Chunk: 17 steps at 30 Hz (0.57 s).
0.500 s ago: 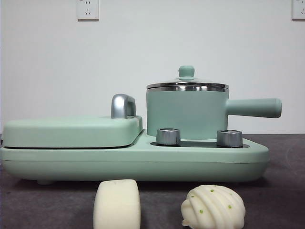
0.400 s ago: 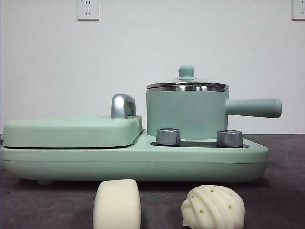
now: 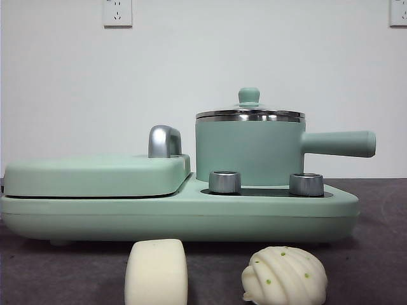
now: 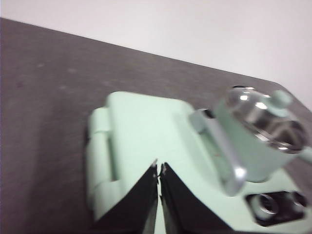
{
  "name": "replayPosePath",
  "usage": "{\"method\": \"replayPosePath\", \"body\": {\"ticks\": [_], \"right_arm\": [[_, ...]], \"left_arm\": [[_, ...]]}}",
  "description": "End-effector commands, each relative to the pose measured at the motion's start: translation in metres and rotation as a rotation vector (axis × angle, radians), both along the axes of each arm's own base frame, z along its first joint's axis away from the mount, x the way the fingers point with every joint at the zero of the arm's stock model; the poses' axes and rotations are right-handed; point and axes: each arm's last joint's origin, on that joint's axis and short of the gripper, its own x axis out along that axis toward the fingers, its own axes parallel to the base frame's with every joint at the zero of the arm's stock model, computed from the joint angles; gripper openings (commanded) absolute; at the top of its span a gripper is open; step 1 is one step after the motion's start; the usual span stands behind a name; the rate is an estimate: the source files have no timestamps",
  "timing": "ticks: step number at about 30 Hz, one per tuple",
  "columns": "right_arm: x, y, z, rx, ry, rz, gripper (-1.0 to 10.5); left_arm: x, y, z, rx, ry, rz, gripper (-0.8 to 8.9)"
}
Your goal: Put the buns in a small steamer
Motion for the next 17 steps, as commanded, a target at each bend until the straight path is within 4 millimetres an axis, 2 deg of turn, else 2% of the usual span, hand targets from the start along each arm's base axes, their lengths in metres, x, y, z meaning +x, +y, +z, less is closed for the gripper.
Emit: {"method": "replayPosePath", "body": {"ticks": [1,10,17], "right_arm": [[0.003,0.002,0.02,-0.069,-0.015,0.105,0.1],[0.017,0.005,0.061,-0.241,0.019,0.248,0.2],[0.021,0.006,0.066,-0.252,0.017,0.285,0.2]], "left_arm": [[0.007,-0.004,0.024,0.05,-0.016,-0.081,0.11],[0.032,-0.019,0.068,0.08,0.066,-0.345,0.11],[0.04,-0.028,0.086,0.055,0.053,-0.489,0.11]]}}
